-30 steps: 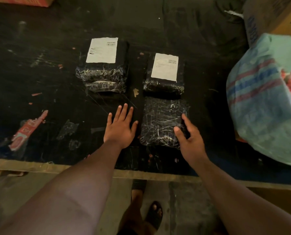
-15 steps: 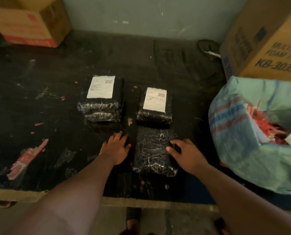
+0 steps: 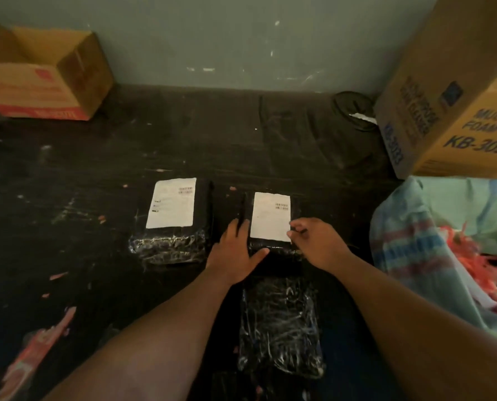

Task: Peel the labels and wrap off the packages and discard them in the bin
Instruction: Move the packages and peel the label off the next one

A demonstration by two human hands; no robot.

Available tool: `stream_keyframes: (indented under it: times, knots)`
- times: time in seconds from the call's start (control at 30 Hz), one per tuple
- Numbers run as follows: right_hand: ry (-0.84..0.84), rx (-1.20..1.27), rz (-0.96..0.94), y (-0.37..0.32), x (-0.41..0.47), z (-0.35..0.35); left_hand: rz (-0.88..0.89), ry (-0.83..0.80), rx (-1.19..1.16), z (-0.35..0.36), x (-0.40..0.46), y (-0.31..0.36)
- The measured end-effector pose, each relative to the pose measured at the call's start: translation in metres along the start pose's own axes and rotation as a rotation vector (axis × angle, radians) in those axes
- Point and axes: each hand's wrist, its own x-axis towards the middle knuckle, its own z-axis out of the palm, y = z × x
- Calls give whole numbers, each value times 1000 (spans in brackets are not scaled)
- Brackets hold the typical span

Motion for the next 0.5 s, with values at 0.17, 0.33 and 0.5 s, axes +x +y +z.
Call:
stream_keyframes:
  times: [0.17, 0.33, 0.5]
  knots:
    - [-8, -54, 5, -5, 38, 0, 76, 21, -67, -5, 35, 1]
    - [-59, -119, 24, -4, 83, -4, 134, 14, -117, -2, 59, 1]
    - [-61, -126, 14, -4, 124, 0, 134, -37, -160, 17, 65, -5]
